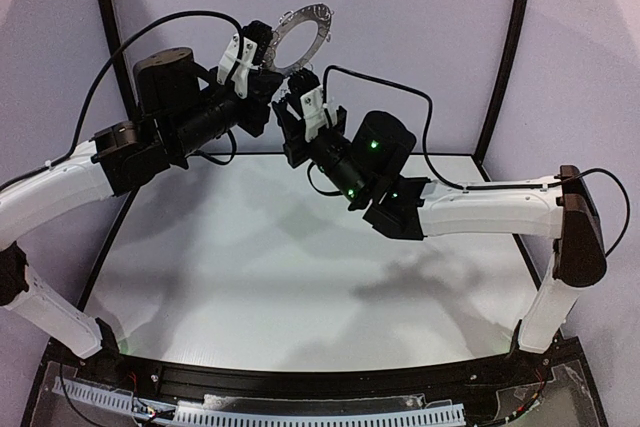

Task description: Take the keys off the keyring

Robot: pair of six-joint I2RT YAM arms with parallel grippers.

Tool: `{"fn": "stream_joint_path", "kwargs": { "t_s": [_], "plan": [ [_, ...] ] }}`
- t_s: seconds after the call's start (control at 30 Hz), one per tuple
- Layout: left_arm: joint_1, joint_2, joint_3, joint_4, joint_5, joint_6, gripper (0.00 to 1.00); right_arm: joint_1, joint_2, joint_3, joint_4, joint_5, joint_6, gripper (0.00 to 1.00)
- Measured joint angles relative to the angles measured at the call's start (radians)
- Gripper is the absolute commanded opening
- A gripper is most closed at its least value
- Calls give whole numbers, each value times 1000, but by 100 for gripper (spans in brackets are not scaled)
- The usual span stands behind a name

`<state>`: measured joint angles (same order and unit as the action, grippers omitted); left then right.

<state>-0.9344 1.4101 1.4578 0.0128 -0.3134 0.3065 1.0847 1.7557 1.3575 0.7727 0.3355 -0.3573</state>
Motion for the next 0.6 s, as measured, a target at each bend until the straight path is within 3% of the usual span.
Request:
{"fn": "stream_joint_path", "kwargs": {
  "t_s": [0.1, 0.3, 0.5, 0.6],
  "plan": [
    [0, 0, 0, -1, 0, 0, 1, 0, 0, 0, 0, 1, 2, 17],
    [0, 0, 0, -1, 2, 0, 1, 0, 0, -7, 6, 4, 8, 12],
    [0, 0, 0, -1, 13, 0, 1, 0, 0, -8, 4, 8, 16, 17],
    [0, 0, -1, -1, 18, 0, 1, 0, 0, -8, 5, 20, 19, 24]
  ]
}}
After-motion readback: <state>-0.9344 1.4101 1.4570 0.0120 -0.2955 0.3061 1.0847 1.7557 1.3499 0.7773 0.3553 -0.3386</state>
